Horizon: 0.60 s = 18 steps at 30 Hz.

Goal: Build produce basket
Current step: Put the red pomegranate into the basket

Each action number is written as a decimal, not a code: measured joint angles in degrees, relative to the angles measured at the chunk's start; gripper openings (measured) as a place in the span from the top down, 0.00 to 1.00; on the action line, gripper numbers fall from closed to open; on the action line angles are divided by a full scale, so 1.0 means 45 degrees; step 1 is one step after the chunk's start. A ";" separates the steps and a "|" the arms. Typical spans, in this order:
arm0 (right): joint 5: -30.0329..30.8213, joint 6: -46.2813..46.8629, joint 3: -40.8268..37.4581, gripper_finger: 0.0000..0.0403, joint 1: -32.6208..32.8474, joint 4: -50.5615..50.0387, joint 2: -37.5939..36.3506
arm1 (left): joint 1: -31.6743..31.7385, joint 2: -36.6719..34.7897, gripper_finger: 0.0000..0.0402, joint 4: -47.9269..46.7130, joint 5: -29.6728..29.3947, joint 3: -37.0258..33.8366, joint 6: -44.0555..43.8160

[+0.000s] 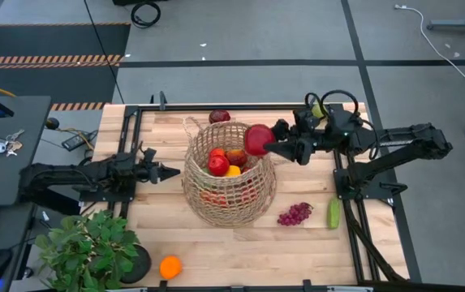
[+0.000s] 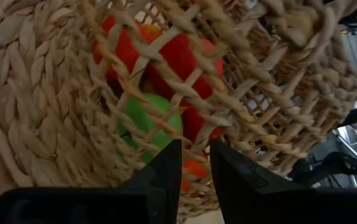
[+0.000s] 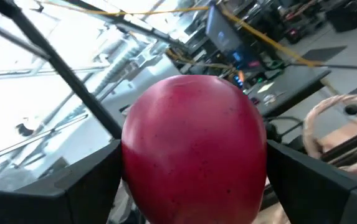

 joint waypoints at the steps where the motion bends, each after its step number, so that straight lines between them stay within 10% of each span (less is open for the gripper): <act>1: 0.0009 0.0003 0.0000 0.08 -0.0125 0.0000 0.0000 | 0.0000 0.0106 0.77 0.0002 0.0002 0.0000 -0.0050; 18: -0.0361 0.0345 0.0010 0.07 -0.2421 0.0975 0.0186 | 0.0000 0.0846 0.79 0.0314 0.0044 -0.0015 0.1351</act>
